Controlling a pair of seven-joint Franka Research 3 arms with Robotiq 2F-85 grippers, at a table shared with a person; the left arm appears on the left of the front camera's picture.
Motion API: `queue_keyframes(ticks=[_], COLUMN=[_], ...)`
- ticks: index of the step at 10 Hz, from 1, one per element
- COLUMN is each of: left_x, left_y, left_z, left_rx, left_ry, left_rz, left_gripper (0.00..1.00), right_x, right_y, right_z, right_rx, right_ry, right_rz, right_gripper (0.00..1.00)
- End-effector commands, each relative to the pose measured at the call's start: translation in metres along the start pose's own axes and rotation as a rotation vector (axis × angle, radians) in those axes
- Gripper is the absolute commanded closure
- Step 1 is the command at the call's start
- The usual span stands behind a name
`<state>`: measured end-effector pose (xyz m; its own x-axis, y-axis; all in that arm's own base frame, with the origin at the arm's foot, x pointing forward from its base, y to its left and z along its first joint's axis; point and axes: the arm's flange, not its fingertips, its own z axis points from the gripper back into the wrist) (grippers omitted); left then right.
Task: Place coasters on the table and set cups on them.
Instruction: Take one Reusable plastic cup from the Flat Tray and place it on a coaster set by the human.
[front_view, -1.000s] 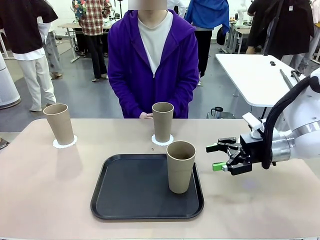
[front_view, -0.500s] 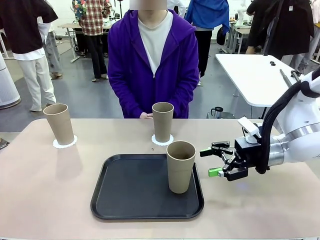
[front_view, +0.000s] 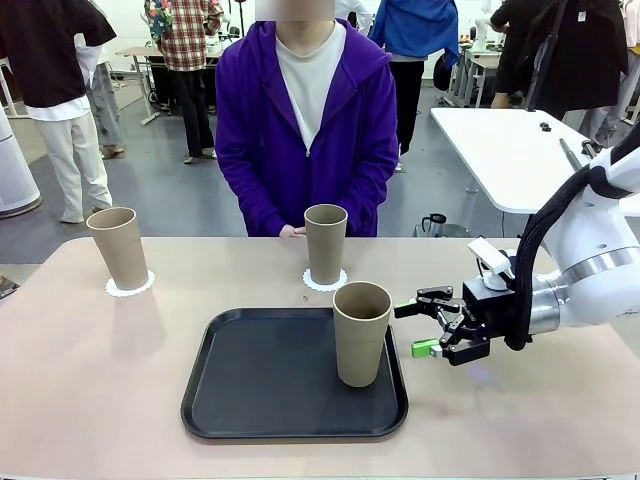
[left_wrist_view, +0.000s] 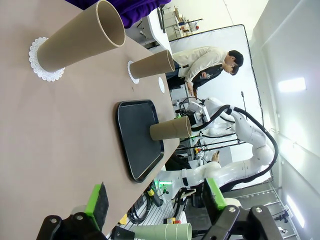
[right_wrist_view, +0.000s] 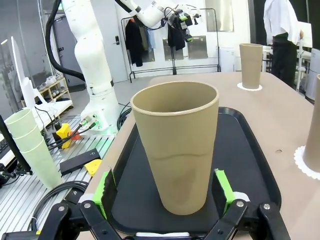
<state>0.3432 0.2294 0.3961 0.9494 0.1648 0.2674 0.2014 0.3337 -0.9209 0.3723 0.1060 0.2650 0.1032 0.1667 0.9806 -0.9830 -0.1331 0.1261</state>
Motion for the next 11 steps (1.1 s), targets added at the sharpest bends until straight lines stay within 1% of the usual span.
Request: queue_keyframes(ticks=[1,5,11], left_x=[0.0,0.0,0.0], left_y=[-0.001,-0.001,-0.001], left_z=[0.001,0.001,0.001], left_rx=[-0.004,-0.004,-0.004], left_ry=[-0.01,-0.01,-0.01], left_rz=[-0.005,-0.005,-0.005], left_gripper=[0.0,0.0,0.0], right_x=[-0.003,-0.004,-0.014], right_y=[-0.013,-0.024,-0.036], right_z=[-0.012,-0.021,-0.05], right_rx=[-0.007,0.001,0.052], right_ry=[-0.008,-0.03,0.016], right_rz=[-0.026,-0.02,-0.027], right_gripper=[0.0,0.0,0.0])
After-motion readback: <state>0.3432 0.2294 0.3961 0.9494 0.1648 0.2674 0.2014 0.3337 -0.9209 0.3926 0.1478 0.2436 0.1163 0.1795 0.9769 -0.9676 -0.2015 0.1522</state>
